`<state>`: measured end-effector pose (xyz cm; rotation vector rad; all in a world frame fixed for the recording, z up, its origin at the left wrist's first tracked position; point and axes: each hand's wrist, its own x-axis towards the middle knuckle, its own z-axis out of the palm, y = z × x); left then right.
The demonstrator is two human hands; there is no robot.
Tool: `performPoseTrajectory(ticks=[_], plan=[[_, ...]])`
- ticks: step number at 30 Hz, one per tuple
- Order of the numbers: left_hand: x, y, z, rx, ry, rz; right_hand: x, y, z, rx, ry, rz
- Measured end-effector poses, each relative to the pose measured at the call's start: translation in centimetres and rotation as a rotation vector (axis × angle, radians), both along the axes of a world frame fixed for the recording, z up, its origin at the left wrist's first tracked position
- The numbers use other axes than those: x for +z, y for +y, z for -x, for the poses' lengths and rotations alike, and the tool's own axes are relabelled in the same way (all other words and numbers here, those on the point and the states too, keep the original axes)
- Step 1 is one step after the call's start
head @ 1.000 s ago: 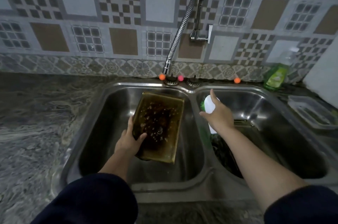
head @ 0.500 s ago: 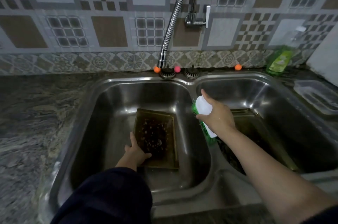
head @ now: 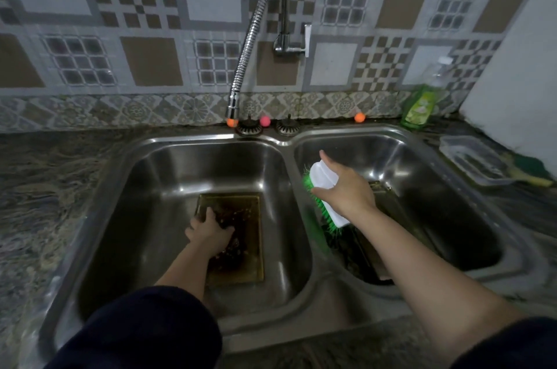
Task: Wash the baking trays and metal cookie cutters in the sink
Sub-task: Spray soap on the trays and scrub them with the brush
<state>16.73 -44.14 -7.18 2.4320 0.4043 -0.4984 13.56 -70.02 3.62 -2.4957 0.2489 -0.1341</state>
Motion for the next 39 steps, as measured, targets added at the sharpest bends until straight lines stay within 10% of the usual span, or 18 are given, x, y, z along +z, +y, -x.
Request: performPoseTrajectory(ticks=[9, 20, 39], plan=[[7.2, -16.0, -0.7, -0.255, -0.519, 0.148, 1.6, -9.0, 1.3, -0.091, -0.012, 0.017], [0.4, -29.8, 2.0, -0.317, -0.069, 0.308, 1.7, -23.4, 0.0, -0.002, -0.031, 0.054], [-5.0, -34.4, -1.2, -0.211, -0.008, -0.089, 2.4, -39.4, -10.0, -0.1, -0.02, 0.047]])
